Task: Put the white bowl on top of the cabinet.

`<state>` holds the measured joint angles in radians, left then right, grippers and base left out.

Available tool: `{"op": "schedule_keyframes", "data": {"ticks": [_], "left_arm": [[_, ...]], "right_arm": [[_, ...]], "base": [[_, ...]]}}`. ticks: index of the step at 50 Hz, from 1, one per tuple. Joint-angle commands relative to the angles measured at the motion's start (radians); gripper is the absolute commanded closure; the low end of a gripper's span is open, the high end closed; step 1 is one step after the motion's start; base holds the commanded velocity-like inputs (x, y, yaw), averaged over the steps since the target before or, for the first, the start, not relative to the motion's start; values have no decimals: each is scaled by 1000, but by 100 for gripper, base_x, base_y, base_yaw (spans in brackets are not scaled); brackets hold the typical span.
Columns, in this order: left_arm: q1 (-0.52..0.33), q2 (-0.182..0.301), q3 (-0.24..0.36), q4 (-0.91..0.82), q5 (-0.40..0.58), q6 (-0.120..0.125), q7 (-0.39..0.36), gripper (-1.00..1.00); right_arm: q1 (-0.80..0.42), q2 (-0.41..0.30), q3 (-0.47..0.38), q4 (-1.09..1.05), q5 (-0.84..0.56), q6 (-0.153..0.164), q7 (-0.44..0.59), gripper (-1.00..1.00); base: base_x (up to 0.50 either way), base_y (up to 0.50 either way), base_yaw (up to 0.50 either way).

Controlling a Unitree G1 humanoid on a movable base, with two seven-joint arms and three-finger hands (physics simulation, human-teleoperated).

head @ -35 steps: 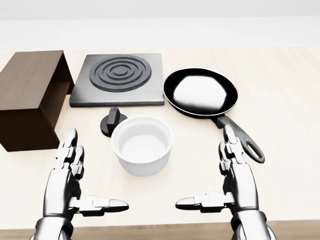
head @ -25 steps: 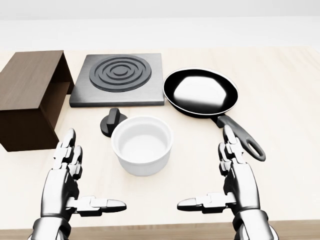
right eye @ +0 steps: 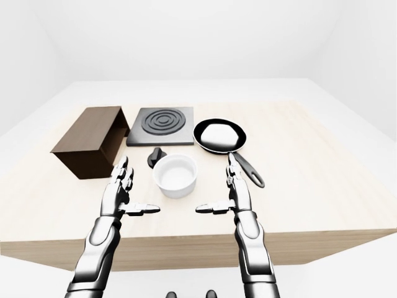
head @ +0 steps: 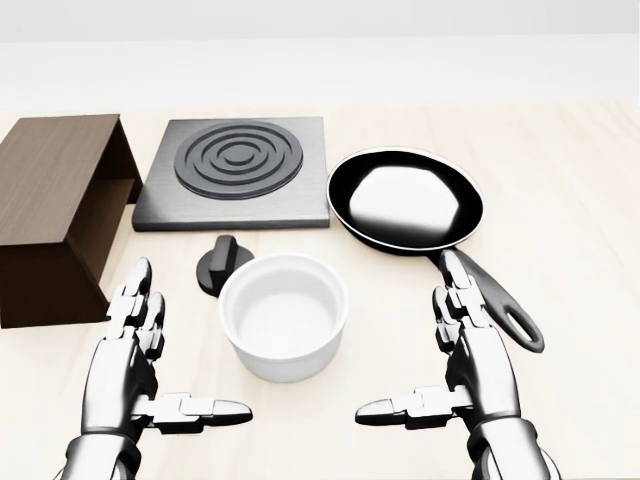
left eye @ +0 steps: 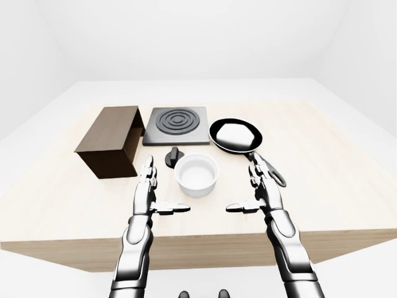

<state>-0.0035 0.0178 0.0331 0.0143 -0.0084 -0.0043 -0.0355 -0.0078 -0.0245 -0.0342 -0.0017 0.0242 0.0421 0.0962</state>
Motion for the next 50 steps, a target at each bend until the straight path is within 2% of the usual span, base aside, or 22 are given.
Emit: {"op": "schedule_keyframes", "data": {"ticks": [1, 19, 21, 28, 35, 38, 41, 43, 44, 45, 50], "left_arm": [[-1, -1, -2, 7, 4, -4, 0, -100], [4, -1, -6, 3, 10, -8, 1, -100], [10, -2, -8, -6, 13, -6, 0, -100], [23, -2, -9, -34, 15, 2, -4, -100], [37, -6, -19, -45, 32, -4, 2, -100], [54, -12, -29, -64, 76, -18, 39, -100], [68, -15, -43, -75, 98, -8, 51, -100], [84, -21, -62, -107, 118, 14, 60, -100], [84, -21, -63, -108, 119, 15, 61, -100], [103, -25, -84, -167, 157, 39, 81, -100], [116, -27, -125, -199, 204, 57, 95, -100]], "right_arm": [[0, -1, -1, -2, 1, 1, 9, -100], [9, 4, 7, -5, -7, -10, 8, -100], [15, 5, 9, -10, -6, -21, 10, -100], [5, 4, 8, 6, -6, -19, 6, -100], [5, 2, 3, -2, 2, -8, 9, -100], [0, 2, 1, 3, 2, -5, 7, -100], [-1, 0, 0, 0, 2, 1, 6, -100], [2, -1, -3, -13, 4, 12, 7, -100], [2, -1, -3, -13, 4, 12, 7, -100], [-14, -3, -12, -1, 8, 15, 0, -100], [-24, -9, -23, -3, 19, 31, -2, -100]], "base": [[20, 0, 0], [21, 0, 0], [0, 0, 0], [0, 0, 0], [0, 0, 0], [0, 0, 0], [0, 0, 0], [0, 0, 0], [0, 0, 0], [0, 0, 0], [0, 0, 0]]}}
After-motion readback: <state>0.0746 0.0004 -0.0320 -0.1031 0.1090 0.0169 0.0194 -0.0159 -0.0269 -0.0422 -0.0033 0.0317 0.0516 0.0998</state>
